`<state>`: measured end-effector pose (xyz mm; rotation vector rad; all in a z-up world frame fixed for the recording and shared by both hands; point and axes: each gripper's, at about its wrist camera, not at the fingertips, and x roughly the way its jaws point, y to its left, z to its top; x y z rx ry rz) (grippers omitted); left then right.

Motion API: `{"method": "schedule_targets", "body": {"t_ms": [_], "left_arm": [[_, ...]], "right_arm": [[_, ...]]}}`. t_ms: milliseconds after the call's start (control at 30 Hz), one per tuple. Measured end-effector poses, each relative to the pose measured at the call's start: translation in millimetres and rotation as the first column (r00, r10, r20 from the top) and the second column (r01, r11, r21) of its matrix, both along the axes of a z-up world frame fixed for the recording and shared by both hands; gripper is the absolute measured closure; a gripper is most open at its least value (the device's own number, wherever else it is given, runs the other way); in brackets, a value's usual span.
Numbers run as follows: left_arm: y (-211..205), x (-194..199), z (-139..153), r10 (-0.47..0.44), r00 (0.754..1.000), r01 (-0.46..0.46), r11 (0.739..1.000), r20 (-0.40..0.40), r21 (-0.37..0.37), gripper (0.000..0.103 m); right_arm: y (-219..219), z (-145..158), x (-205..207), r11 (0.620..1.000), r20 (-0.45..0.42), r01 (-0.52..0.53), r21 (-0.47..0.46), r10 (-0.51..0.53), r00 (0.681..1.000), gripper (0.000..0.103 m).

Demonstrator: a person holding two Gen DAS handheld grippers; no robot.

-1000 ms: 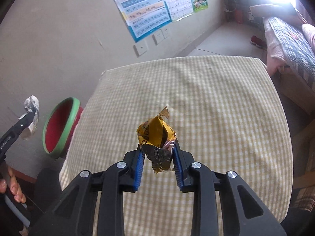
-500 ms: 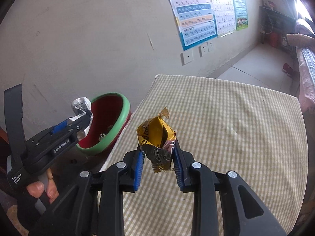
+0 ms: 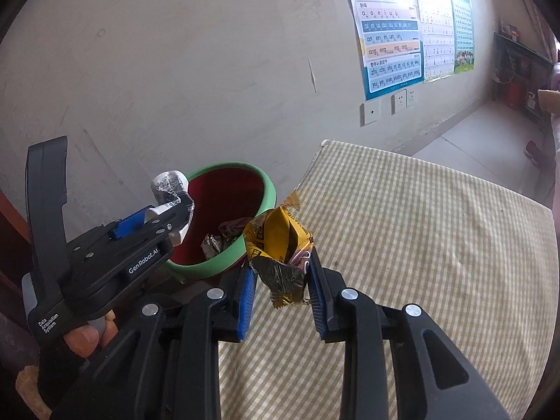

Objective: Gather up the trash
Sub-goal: 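Carry the white printed paper over the red bin with left tool while right carries yellow wrapper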

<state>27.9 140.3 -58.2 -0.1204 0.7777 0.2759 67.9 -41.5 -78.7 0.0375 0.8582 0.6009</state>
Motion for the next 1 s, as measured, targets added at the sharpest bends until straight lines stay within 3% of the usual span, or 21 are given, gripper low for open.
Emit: {"method": "schedule_targets", "body": {"t_ms": [1000], "left_arm": [[42.4,-5.2,-11.4,0.101,0.995,-0.101,0.995,-0.008,0.002,0.059]], "right_arm": [[44.7,-7.0,10.6,0.996,-0.007,-0.081,-0.037,0.081,0.997,0.075]]}}
